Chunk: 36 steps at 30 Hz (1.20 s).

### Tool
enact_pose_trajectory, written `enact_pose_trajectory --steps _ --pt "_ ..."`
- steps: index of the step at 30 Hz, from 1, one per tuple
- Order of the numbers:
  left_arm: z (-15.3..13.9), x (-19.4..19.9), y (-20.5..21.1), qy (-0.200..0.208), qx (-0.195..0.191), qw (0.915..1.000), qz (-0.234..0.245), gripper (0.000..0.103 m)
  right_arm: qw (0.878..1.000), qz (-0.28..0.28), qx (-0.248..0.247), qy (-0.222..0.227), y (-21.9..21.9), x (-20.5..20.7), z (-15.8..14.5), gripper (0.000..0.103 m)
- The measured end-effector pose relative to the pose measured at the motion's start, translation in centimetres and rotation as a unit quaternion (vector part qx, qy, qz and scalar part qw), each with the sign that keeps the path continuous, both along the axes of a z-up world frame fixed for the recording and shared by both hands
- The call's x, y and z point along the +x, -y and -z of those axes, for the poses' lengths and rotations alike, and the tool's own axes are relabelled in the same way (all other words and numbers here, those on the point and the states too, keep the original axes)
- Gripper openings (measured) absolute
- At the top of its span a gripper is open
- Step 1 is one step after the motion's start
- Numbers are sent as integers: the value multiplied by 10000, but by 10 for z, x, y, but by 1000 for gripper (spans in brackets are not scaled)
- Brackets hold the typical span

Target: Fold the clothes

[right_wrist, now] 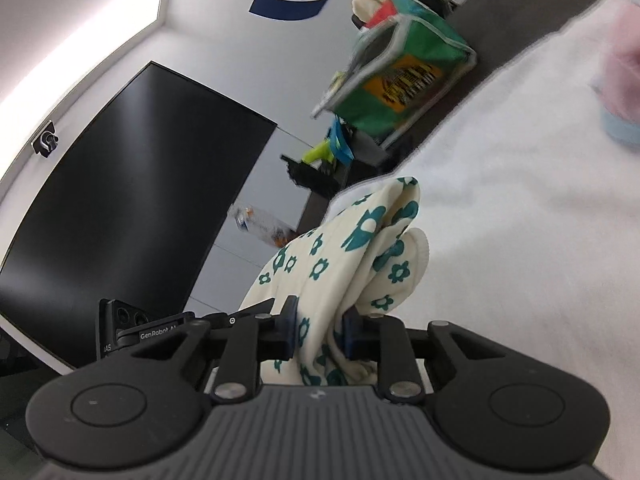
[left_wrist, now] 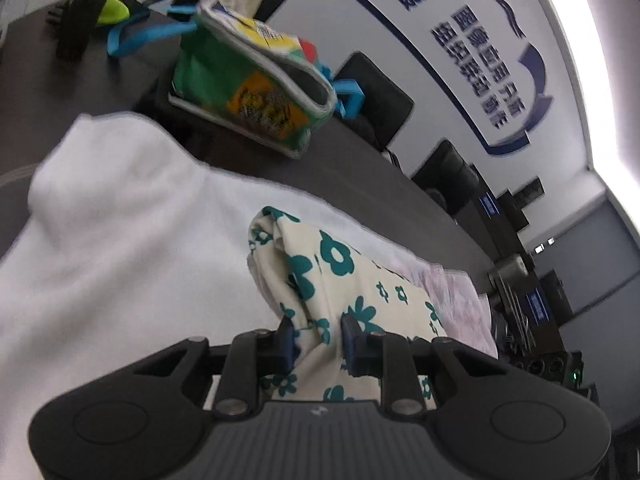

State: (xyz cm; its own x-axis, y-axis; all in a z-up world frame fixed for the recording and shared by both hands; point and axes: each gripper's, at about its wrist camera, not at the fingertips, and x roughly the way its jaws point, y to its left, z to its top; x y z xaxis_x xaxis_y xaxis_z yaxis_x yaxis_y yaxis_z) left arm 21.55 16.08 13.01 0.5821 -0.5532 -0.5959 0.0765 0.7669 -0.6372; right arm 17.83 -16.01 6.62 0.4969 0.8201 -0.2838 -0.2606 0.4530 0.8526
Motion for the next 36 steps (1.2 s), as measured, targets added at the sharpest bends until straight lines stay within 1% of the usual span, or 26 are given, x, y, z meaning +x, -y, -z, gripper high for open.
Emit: enact_pose_trajectory --steps 1,4,7,11,15,17,18,19,21,22,23,25,26,28,29,30,31,32,33,34,35,36 --pt "-2 12 -3 3 30 10000 -39 22 10000 16 -24 36 -5 13 -6 20" --pt "7 46 -16 -111 -1 9997 -199 22 9999 61 -106 29 -23 53 -13 20" --pt "23 74 -25 -215 43 9992 -341 23 9998 71 -168 -80 -36 88 -6 20" --pt "54 104 -36 -301 84 9985 -441 23 9991 62 -288 -296 -49 123 20 20" --pt "96 128 -43 -423 146 9980 -449 24 9984 99 -390 -406 -59 151 48 20" --pt "123 132 -44 -455 84 9980 -420 31 9971 124 -535 -532 -63 160 70 20" --pt "129 131 -48 -353 -106 9984 -420 33 9962 132 -616 -598 -65 164 82 21" --pt "131 130 -52 -320 -209 9986 -374 33 9960 143 -602 -637 -65 167 92 22" --pt "132 130 -55 -284 -197 9991 -260 34 9970 134 -400 -645 -60 170 99 22" --pt "129 129 -57 -291 -188 9990 -269 36 9970 123 -463 -600 -60 170 98 27" --pt "121 123 -57 -206 -63 9992 -339 39 9967 143 -591 -538 -61 168 93 38" --pt "105 113 -56 -11 223 9986 -484 41 9954 182 -847 -415 -62 165 83 42" --pt "92 106 -53 248 564 9963 -605 46 9940 246 -1036 -257 -61 161 75 42" --pt "71 94 -40 706 1085 9876 -889 45 9847 551 -1603 418 -60 147 49 42" --pt "62 89 -26 979 1429 9798 -997 44 9761 759 -1859 832 -62 139 35 39" --pt "57 86 -8 1257 1804 9702 -1016 35 9662 910 -2087 1206 -67 132 23 32" --pt "59 87 9 1410 2107 9627 -941 30 9574 904 -2317 1464 -79 128 17 12" --pt "61 89 24 1523 2380 9553 -870 28 9477 791 -2625 1634 -97 127 14 9" --pt "71 96 31 1409 2501 9543 -831 25 9361 685 -2954 1784 -115 127 13 9" --pt "82 103 37 1291 2601 9534 -814 22 9237 604 -3296 1857 -133 130 18 6" --pt "95 106 37 1187 2582 9544 -918 20 9165 560 -3528 1798 -146 136 27 5" --pt "106 105 34 1260 2524 9545 -967 21 9145 575 -3637 1677 -153 141 36 5"
